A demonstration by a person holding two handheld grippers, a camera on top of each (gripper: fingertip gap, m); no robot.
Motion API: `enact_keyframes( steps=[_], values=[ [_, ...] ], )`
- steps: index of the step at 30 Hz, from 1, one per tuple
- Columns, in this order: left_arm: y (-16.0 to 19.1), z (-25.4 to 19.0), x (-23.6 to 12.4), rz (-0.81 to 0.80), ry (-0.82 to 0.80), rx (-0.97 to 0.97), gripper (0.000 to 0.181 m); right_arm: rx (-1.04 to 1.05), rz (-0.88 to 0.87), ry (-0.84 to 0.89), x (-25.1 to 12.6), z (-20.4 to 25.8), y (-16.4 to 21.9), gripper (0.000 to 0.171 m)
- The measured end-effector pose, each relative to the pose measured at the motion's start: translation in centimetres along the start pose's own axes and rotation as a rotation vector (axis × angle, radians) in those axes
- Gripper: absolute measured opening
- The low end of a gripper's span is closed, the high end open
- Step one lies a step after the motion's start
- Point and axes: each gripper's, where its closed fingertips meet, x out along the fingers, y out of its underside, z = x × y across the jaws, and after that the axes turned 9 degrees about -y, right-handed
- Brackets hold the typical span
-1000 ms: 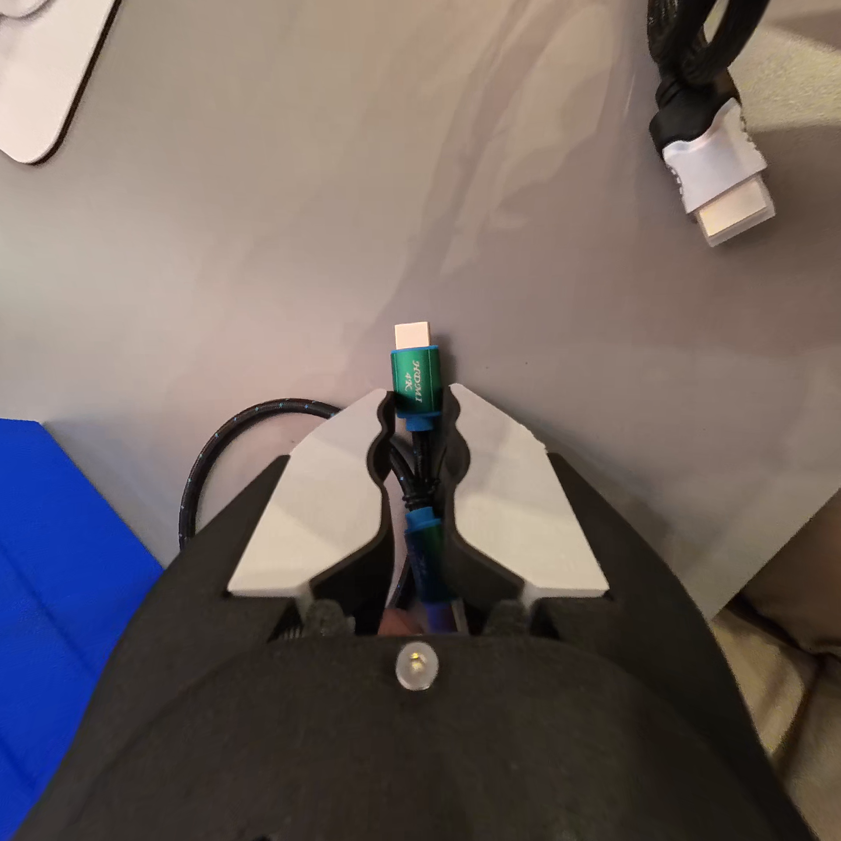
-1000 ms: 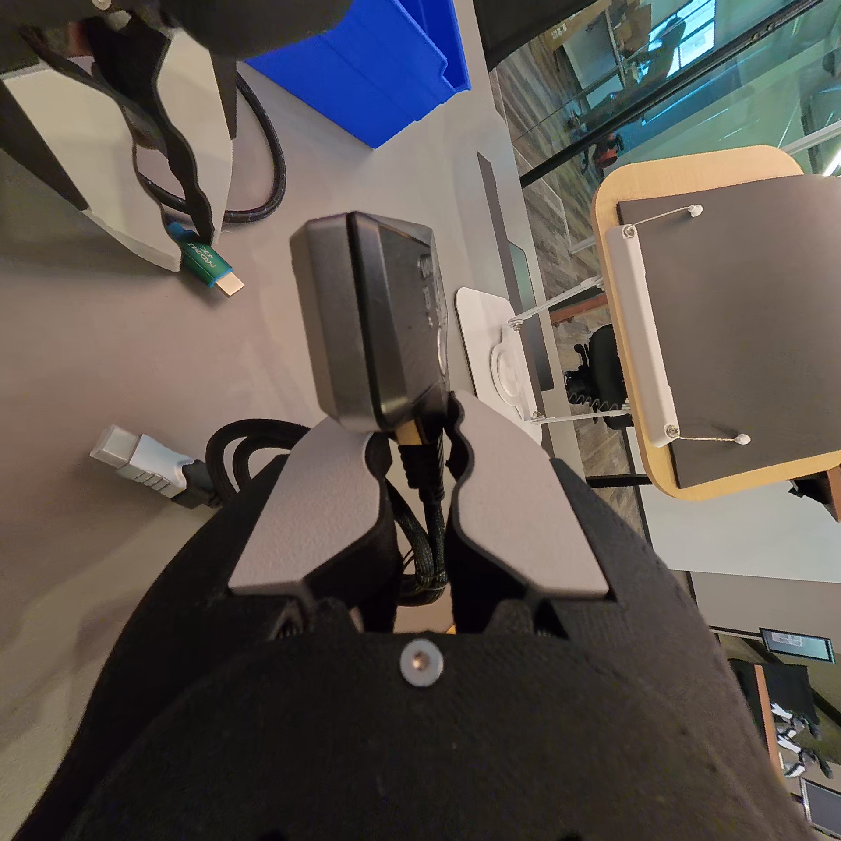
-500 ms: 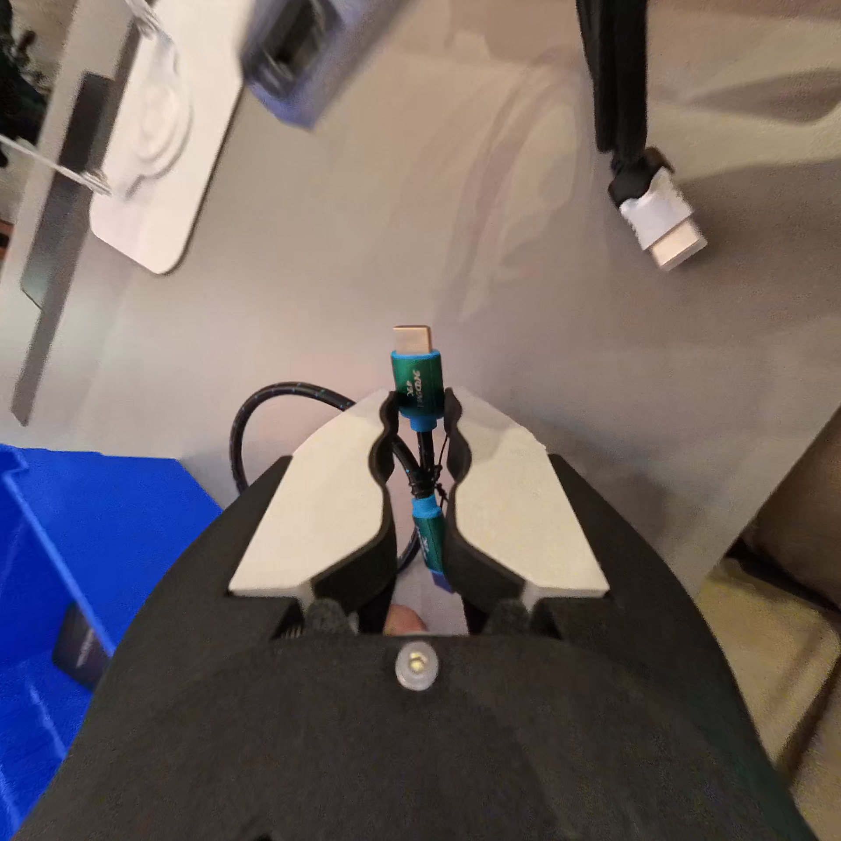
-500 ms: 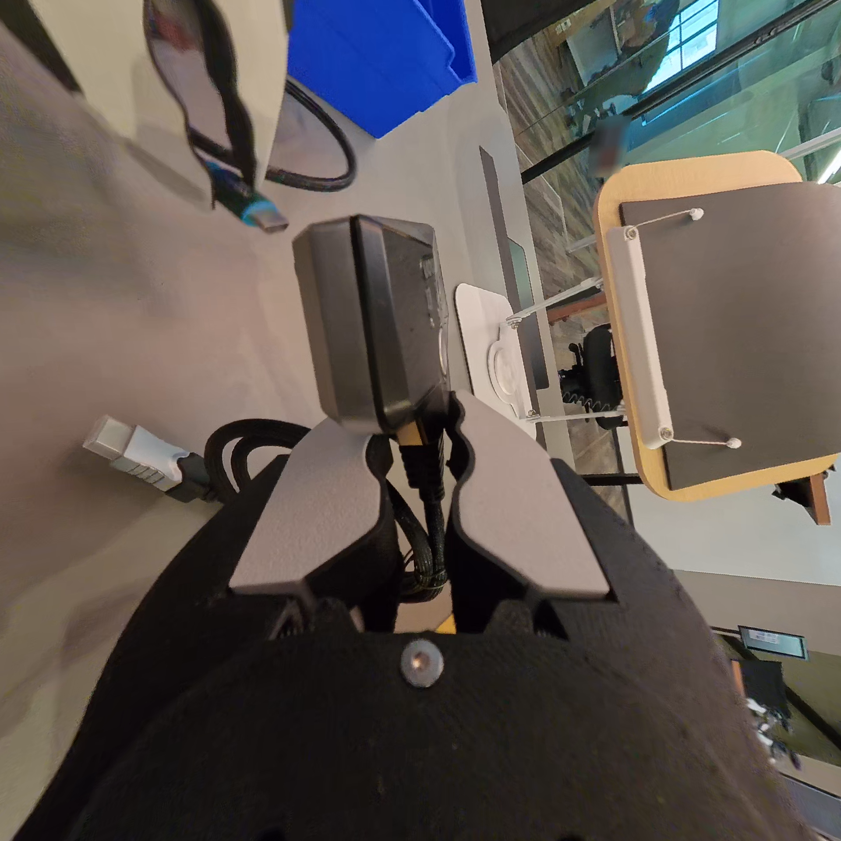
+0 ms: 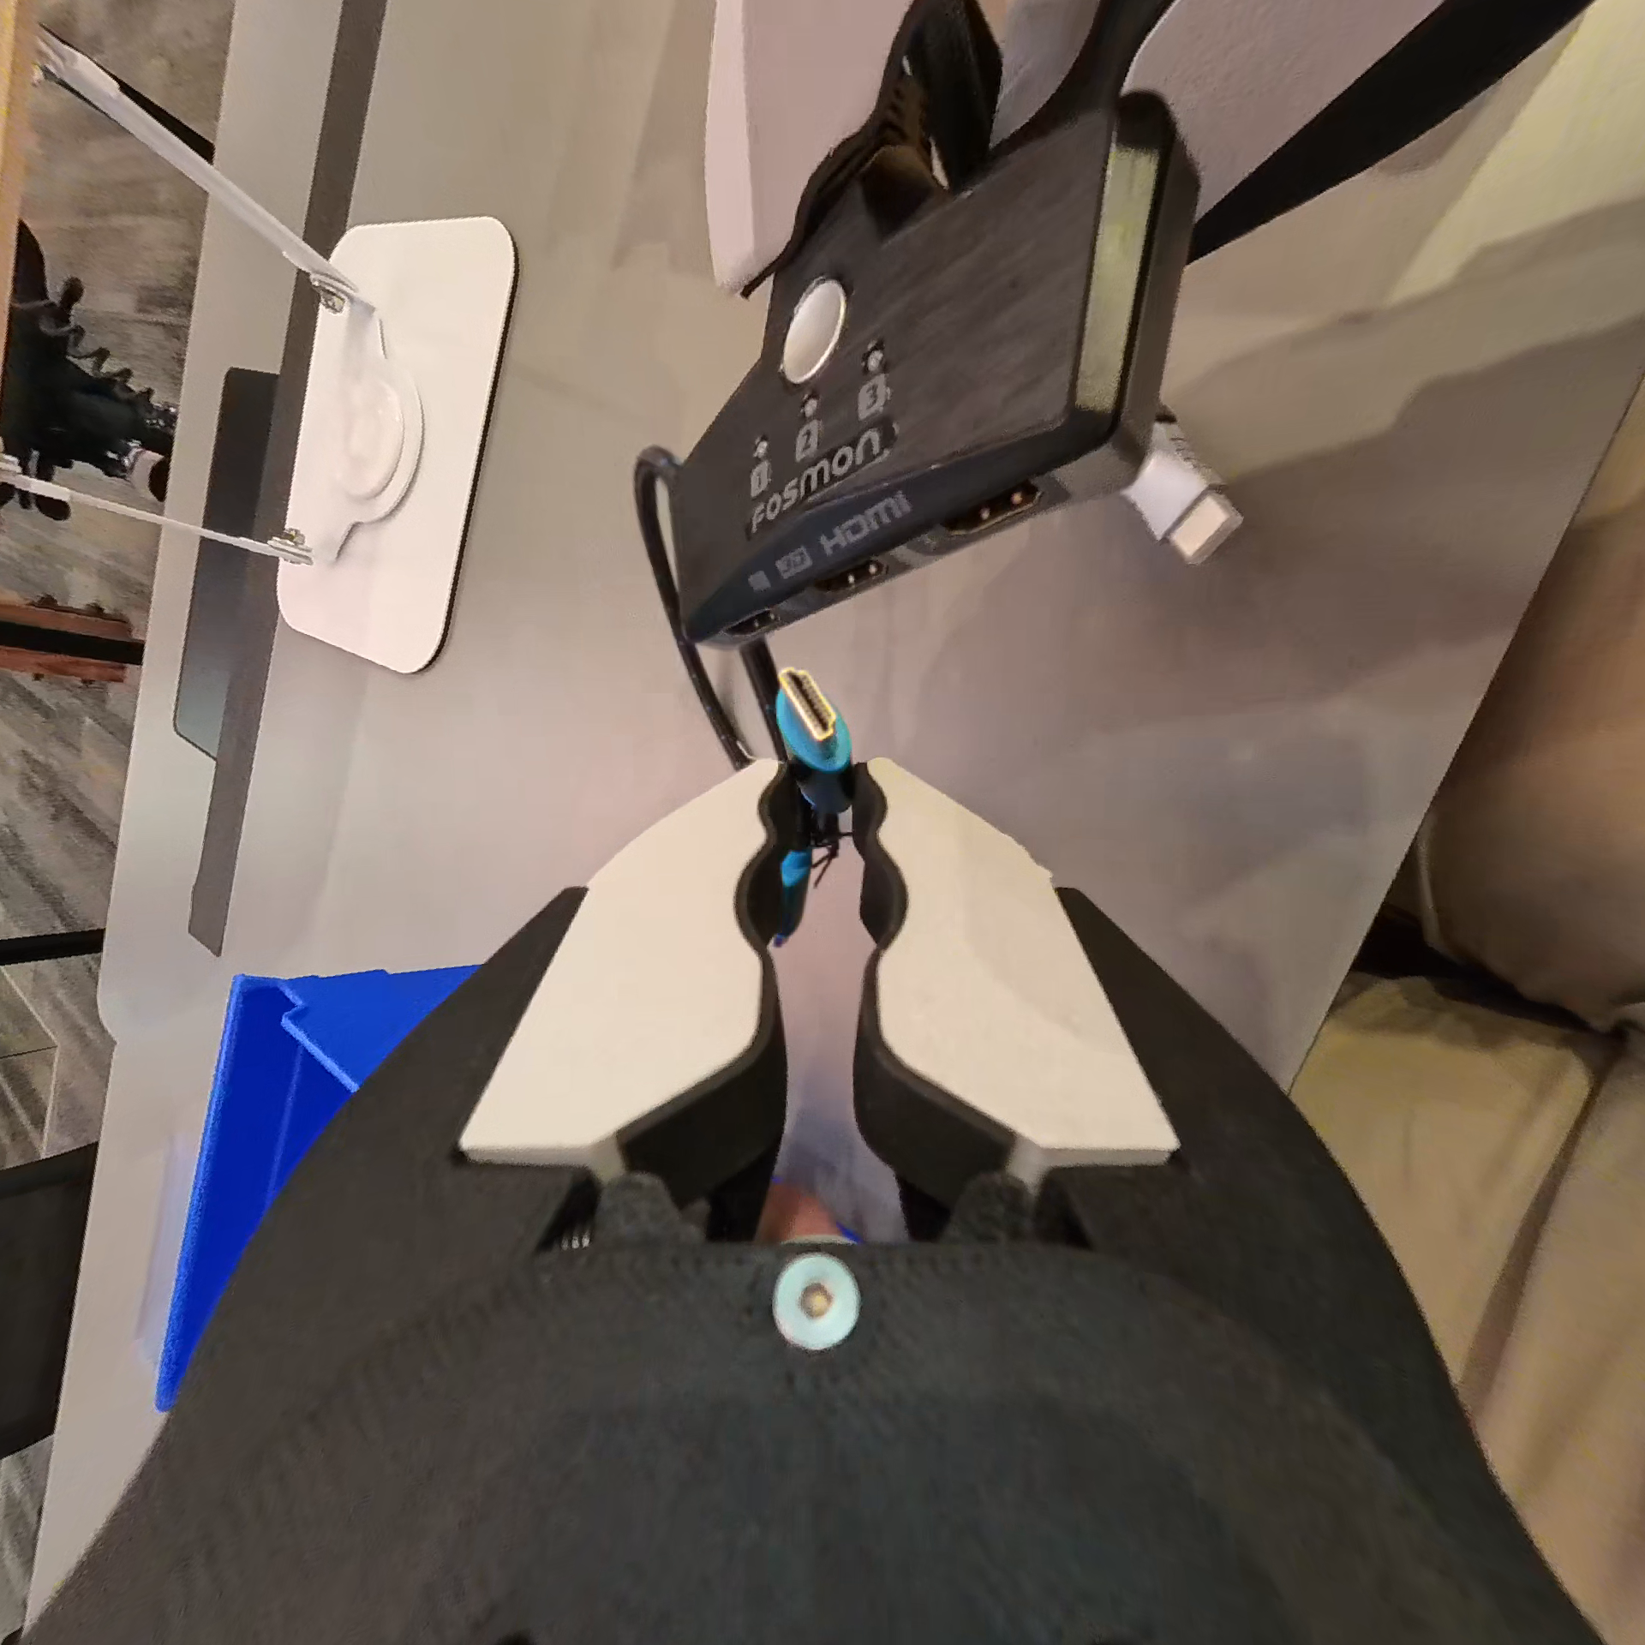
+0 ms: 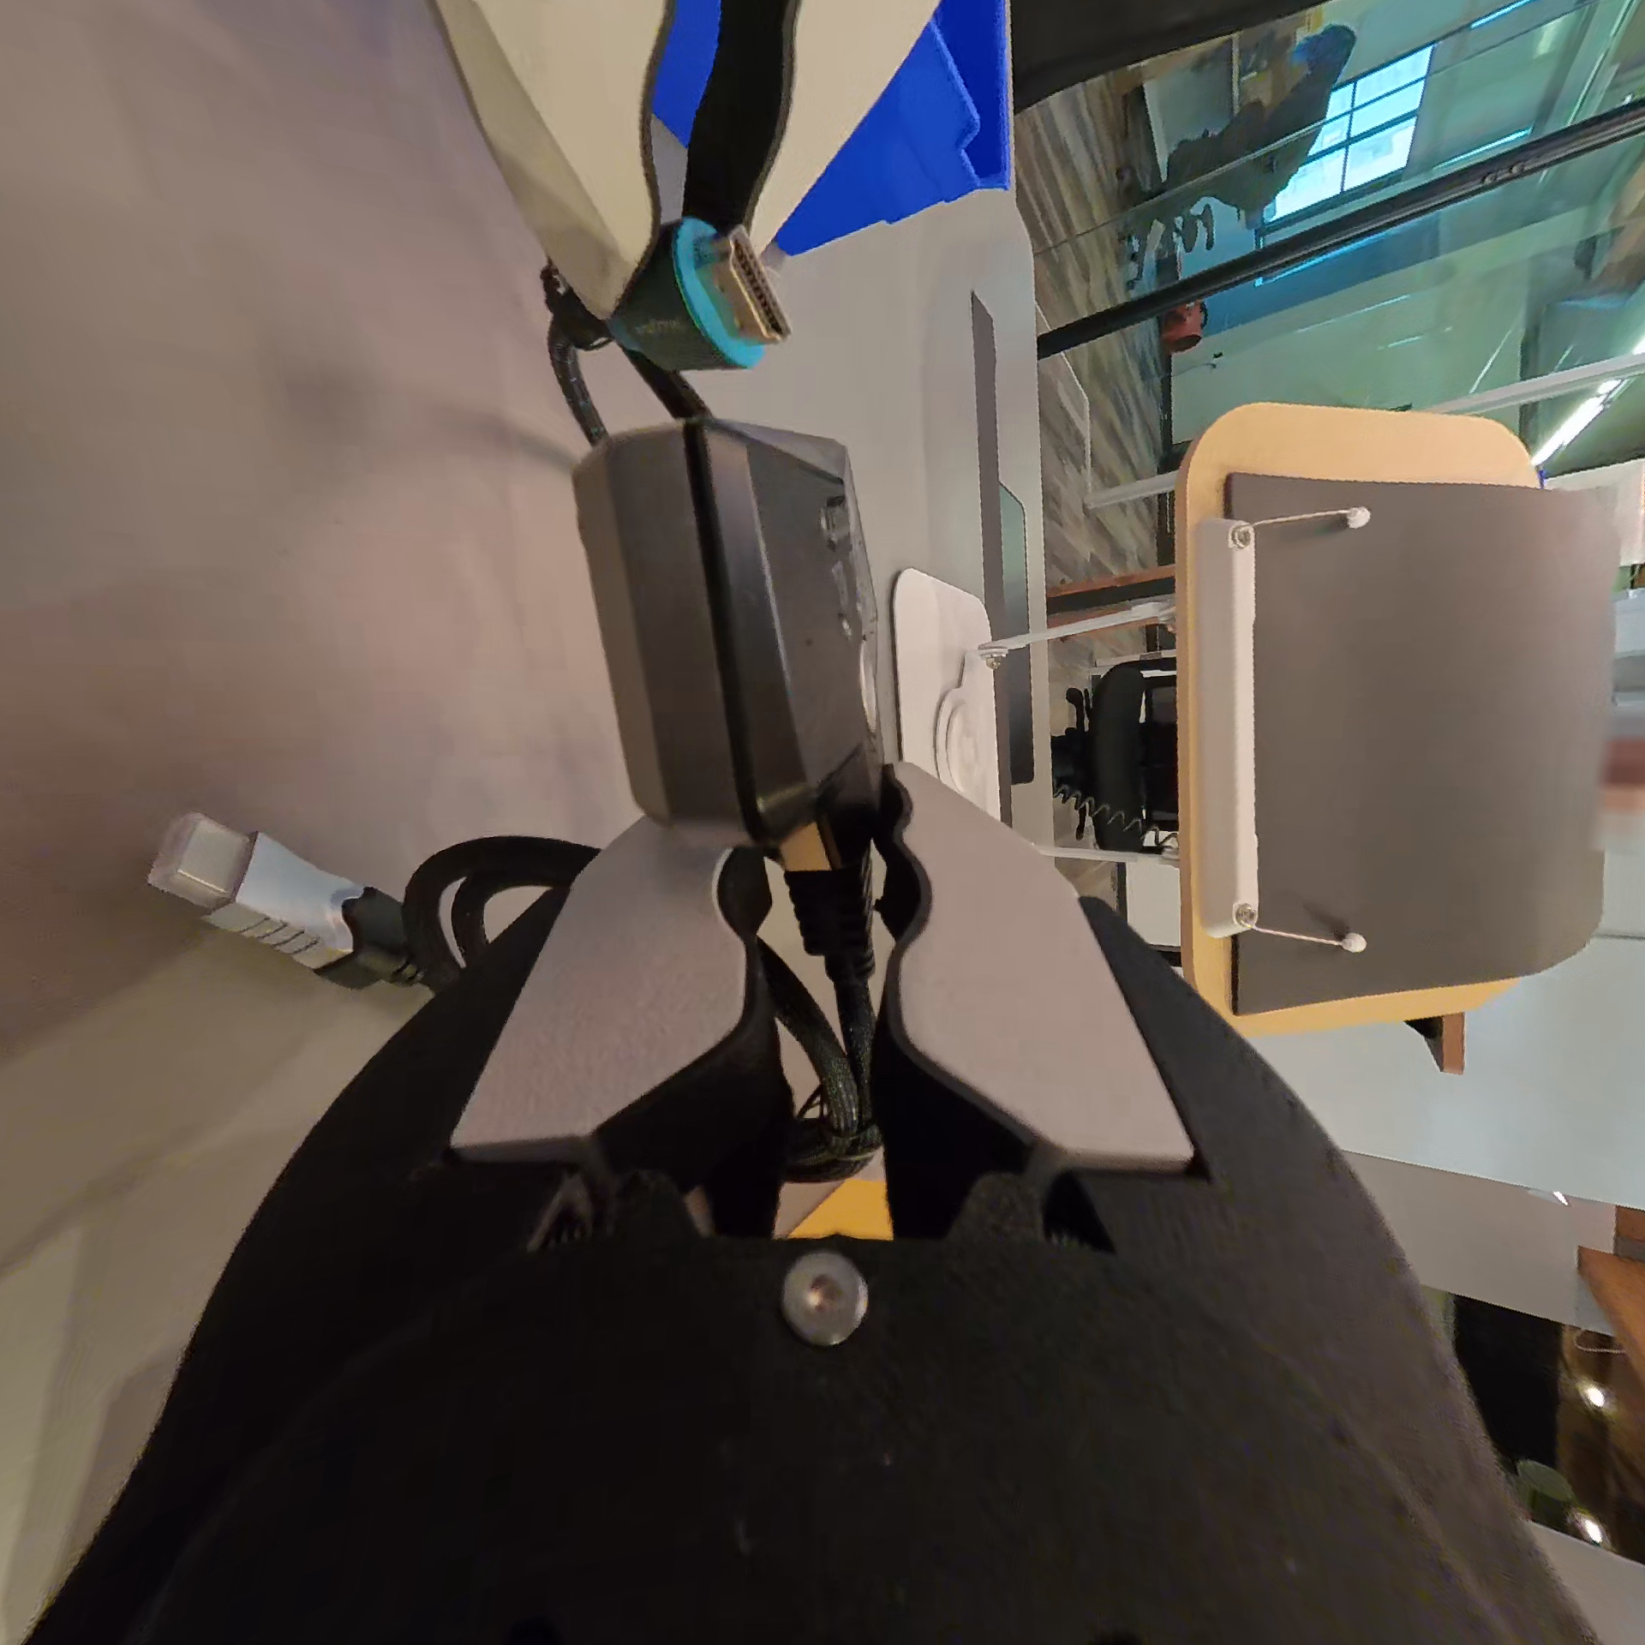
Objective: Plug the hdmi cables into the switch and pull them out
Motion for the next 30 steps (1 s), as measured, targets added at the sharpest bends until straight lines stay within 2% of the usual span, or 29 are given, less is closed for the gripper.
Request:
enact_keyframes(
  steps=[1,11,20,30],
  values=[
    [0.2,0.1,0.1,0.004,-0.003,-0.001,0.012,0.001,-0.001,-0.003,0.1,0.1,0.0,0.020],
    [-0.4,0.2,1.6,-0.091,-0.067,-0.021,0.011,0.046,-0.023,-0.004,-0.3,-0.2,0.3,0.021],
    [-2.8,1.2,0.6,-0.254,-0.121,-0.096,0.011,0.111,-0.057,-0.019,-0.4,-0.3,0.6,0.020],
    [-3.1,2.0,1.2,-0.303,-0.223,-0.153,0.013,0.141,-0.077,-0.047,-0.3,-0.1,0.3,0.020]
  ],
)
